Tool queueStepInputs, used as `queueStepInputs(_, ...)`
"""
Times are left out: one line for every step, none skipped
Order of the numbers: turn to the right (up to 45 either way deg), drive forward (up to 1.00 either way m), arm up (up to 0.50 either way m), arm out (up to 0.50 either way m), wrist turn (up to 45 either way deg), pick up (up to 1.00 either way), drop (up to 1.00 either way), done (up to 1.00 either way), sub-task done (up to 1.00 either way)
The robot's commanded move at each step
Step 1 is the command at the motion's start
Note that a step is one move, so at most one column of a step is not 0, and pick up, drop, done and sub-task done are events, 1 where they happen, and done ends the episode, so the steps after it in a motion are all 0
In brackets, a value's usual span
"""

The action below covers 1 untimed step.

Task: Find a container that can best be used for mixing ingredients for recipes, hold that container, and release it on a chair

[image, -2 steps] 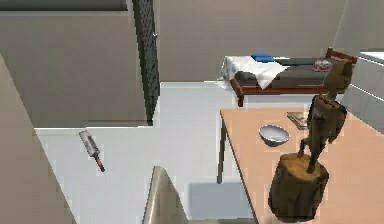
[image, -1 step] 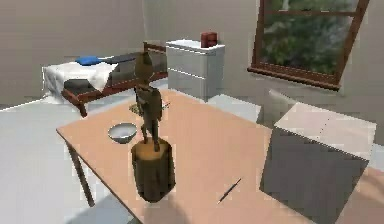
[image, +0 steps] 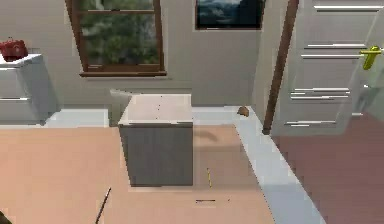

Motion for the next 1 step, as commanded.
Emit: queueStepInputs(45.0, 0.0, 0.0, 0.0, 0.0, 0.0, 0.0, 0.0, 0.0)
